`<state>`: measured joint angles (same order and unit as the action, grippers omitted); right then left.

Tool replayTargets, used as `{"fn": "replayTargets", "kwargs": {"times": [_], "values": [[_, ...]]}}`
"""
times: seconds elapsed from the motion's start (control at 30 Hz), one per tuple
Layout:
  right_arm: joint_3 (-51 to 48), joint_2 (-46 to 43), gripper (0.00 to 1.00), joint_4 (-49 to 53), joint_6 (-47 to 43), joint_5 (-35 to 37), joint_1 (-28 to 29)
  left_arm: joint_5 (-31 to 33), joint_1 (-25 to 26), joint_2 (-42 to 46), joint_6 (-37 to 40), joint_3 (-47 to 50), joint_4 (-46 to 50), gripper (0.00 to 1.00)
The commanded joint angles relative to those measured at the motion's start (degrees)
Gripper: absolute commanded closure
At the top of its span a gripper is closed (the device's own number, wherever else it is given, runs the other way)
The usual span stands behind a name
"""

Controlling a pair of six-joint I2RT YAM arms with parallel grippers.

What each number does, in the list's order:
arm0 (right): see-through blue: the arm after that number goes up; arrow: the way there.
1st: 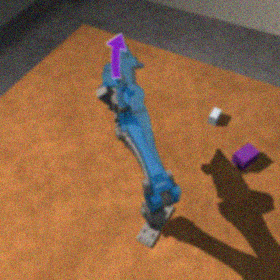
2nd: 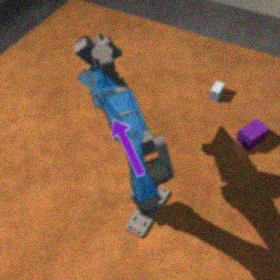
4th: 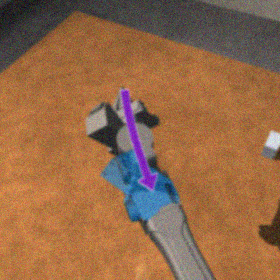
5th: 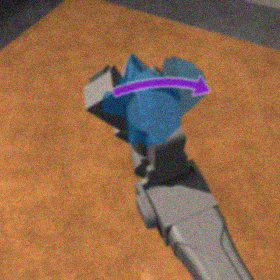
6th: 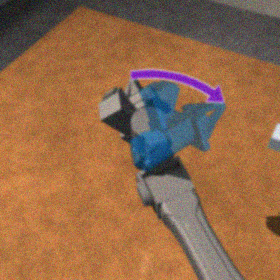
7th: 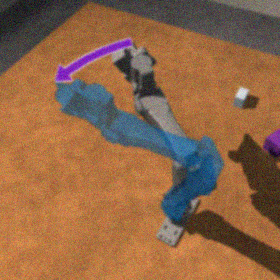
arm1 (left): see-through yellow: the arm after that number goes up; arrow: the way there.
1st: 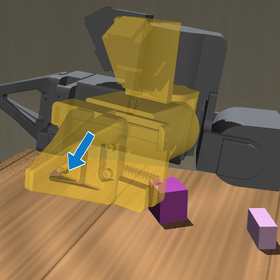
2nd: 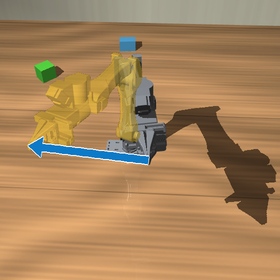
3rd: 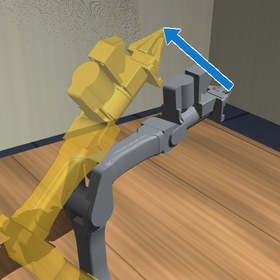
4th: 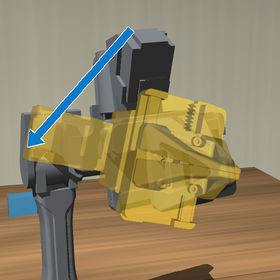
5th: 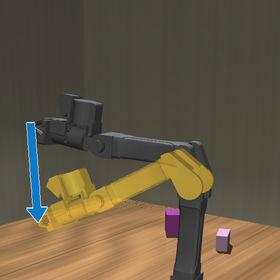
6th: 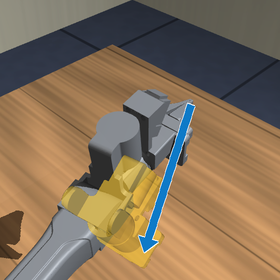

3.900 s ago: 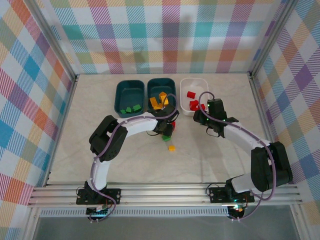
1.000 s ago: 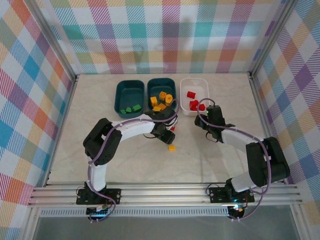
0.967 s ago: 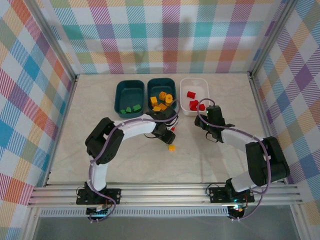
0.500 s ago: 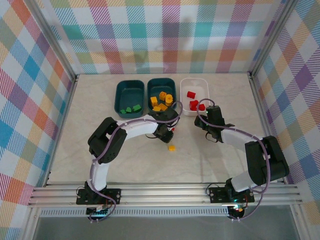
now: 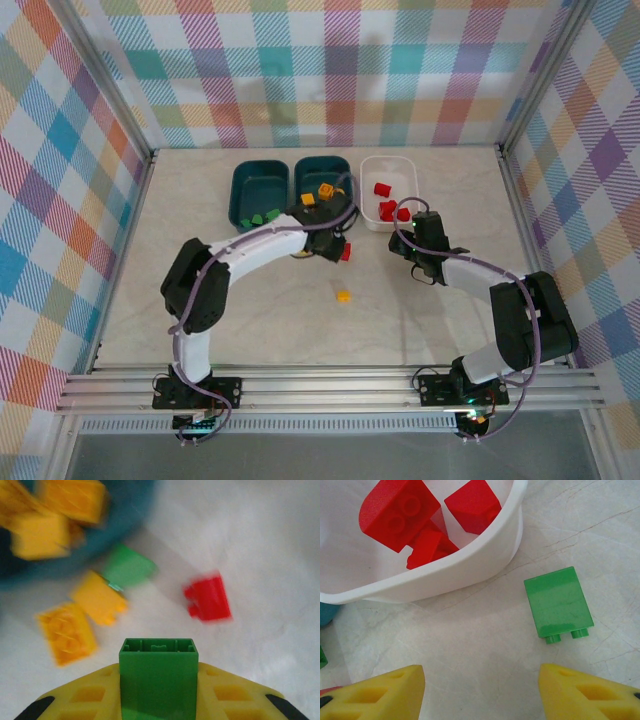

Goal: Sort the legos into containers by color

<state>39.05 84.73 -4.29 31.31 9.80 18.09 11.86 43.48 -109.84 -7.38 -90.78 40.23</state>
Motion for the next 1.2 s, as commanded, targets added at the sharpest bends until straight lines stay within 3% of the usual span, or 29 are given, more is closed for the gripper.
{"fn": "replayTargets", "kwargs": {"times": [0.0, 0.23, 0.47, 0.7, 0.93, 1.07, 1.17], "values": [[0.5, 0.5, 0.38, -1.1, 1.0, -0.6, 0.5, 4.2, -8.1, 0.3, -5.7, -6.1, 8.2, 0.7], [0.7, 0.8, 0.38, -1.2, 1.0, -1.1, 0.5, -3.8, -21.5, -5.7, -11.5, -15.1, 12.8, 0.7], [0.8, 1.1, 0.38, -1.3, 1.2, -1.7, 0.4, -7.8, -28.4, -14.1, -12.6, -25.7, 18.8, 0.68], [1.0, 1.4, 0.38, -1.2, 1.2, -1.8, 0.4, -9.3, -29.7, -16.4, -12.4, -27.5, 18.8, 0.61], [1.0, 1.0, 0.38, -0.9, 0.7, -1.0, 0.5, -9.8, -29.7, -13.3, -12.3, -27.4, 18.3, 0.43], [1.9, -0.2, 0.37, 1.5, -1.1, 1.8, 0.4, -13.6, -29.4, -6.0, -14.3, -20.2, 13.3, 0.34], [3.3, -0.8, 0.35, 4.0, -3.6, 4.7, 0.4, -16.5, -28.6, 2.8, -16.1, -9.3, 6.4, 0.3]]}}
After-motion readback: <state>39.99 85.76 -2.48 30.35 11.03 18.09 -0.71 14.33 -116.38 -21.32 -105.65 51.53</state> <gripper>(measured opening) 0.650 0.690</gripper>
